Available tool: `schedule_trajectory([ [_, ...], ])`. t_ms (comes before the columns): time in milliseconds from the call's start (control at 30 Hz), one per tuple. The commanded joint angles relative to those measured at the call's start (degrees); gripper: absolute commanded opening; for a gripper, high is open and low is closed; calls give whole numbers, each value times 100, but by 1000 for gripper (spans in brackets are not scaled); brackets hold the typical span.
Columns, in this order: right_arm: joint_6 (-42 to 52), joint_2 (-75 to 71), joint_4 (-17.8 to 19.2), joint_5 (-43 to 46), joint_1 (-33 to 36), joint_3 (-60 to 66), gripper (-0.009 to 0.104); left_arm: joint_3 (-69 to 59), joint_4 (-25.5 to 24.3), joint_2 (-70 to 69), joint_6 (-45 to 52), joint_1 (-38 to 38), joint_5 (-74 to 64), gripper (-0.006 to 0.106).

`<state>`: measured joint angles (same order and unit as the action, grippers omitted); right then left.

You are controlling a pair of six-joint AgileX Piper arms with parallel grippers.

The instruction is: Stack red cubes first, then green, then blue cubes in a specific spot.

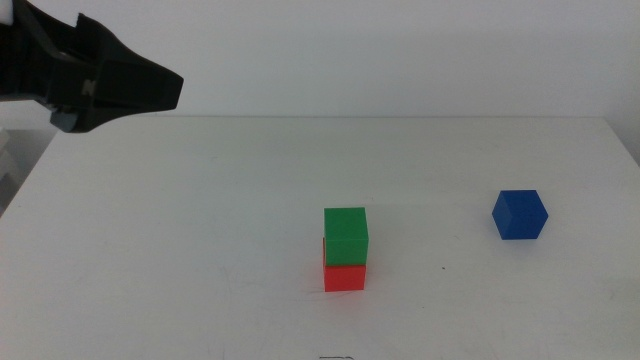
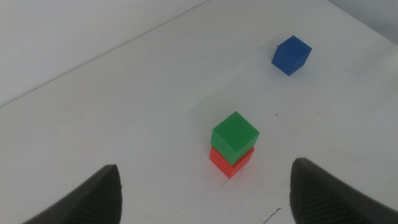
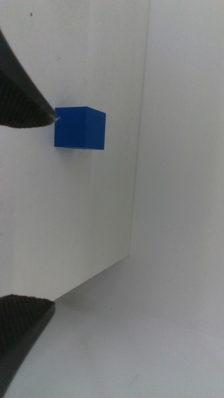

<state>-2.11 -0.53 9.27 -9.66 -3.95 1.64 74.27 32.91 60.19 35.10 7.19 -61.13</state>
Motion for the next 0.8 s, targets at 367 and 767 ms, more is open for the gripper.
schedule_trajectory([
  [367, 36, 1760, -927, -3023, -27, -3146, 94, 132, 258, -89, -66, 3, 328, 91],
  [767, 36, 4226, -1353, -5411, 132, -5343, 94, 132, 258, -89, -66, 3, 328, 91],
])
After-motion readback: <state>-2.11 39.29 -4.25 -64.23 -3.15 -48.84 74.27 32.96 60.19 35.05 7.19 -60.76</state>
